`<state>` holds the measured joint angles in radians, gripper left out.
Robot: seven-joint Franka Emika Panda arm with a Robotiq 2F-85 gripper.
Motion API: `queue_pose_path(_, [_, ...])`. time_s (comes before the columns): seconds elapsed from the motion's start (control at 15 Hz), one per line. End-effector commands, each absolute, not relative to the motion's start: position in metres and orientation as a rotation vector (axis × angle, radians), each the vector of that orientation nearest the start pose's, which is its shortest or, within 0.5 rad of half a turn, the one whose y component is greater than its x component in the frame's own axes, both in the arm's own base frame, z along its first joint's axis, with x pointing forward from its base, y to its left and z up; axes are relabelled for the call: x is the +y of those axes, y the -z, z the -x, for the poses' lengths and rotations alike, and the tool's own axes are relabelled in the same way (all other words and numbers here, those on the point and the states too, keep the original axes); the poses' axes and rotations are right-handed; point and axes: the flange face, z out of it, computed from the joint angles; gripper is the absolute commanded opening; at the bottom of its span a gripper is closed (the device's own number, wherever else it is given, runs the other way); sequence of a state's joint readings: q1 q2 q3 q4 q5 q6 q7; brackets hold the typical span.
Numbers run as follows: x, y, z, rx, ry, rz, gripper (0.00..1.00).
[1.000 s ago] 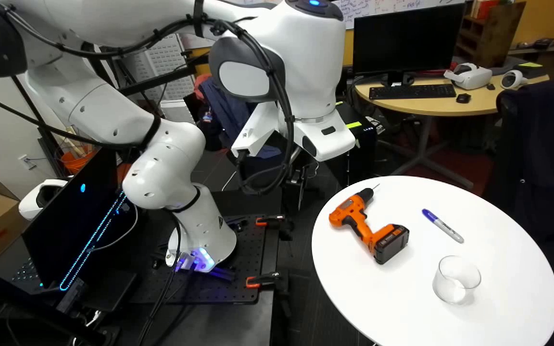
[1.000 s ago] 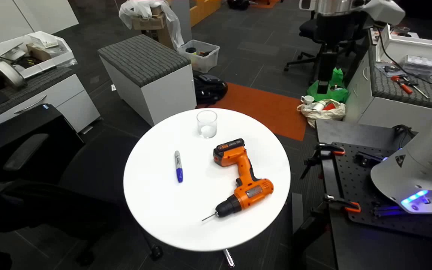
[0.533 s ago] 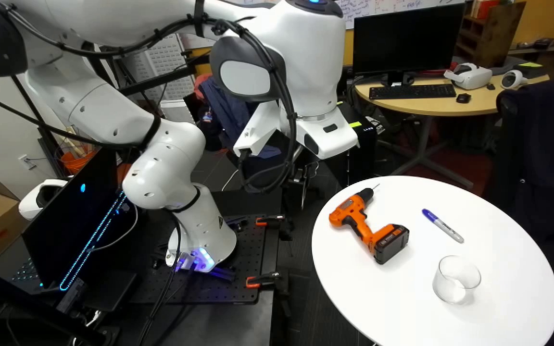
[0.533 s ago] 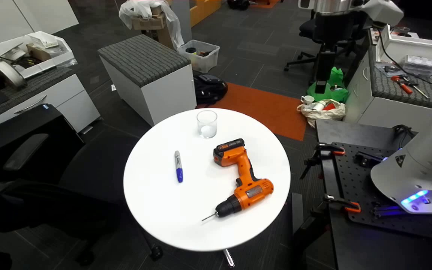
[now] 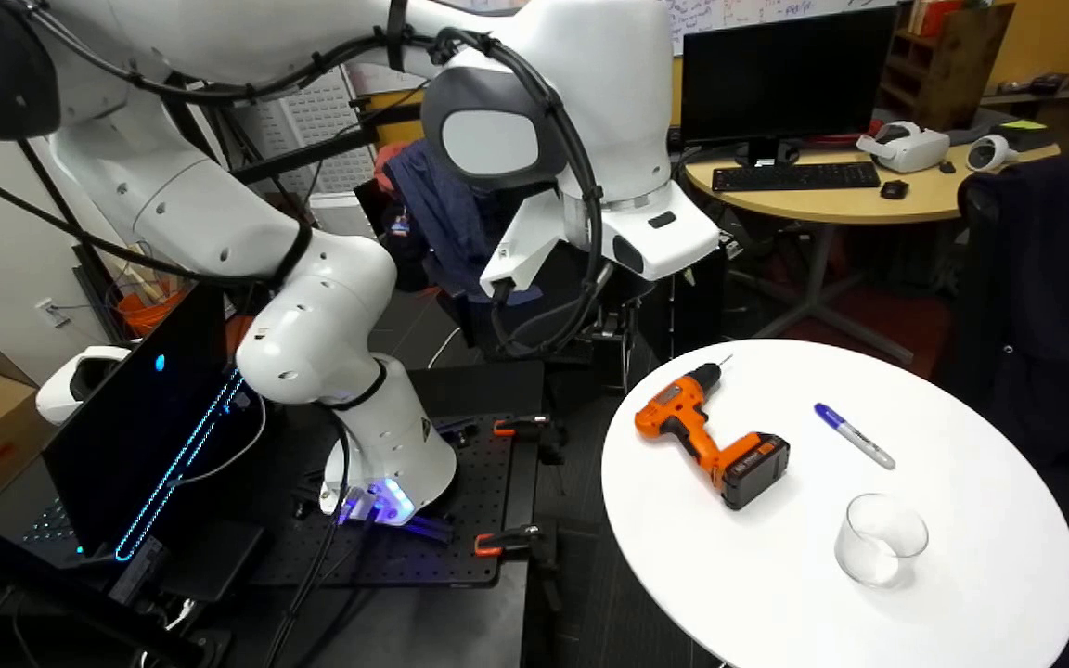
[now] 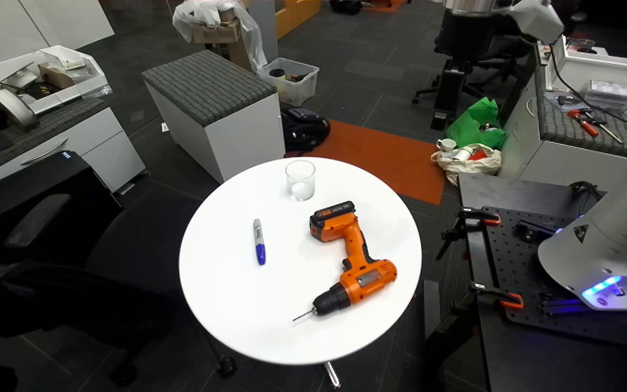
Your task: Put the blue marker in the glass cup on the table
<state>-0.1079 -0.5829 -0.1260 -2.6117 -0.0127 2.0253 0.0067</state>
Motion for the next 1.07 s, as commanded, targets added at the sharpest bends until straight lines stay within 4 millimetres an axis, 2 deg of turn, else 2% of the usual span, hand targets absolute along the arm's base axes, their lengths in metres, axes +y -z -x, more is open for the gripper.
queue_pose_path(0.0, [-0.074,-0.443,-0.377,0.412,0.073,3.027,1.00])
queue_pose_path(0.33, [-0.055,-0.445,-0.407,0.521,0.113,2.913,1.00])
queue_pose_path(0.73, [-0.035,-0.446,-0.451,0.791,0.270,2.732,1.00])
queue_pose_path(1.0, [-0.028,-0.436,-0.483,0.984,0.312,2.660,1.00])
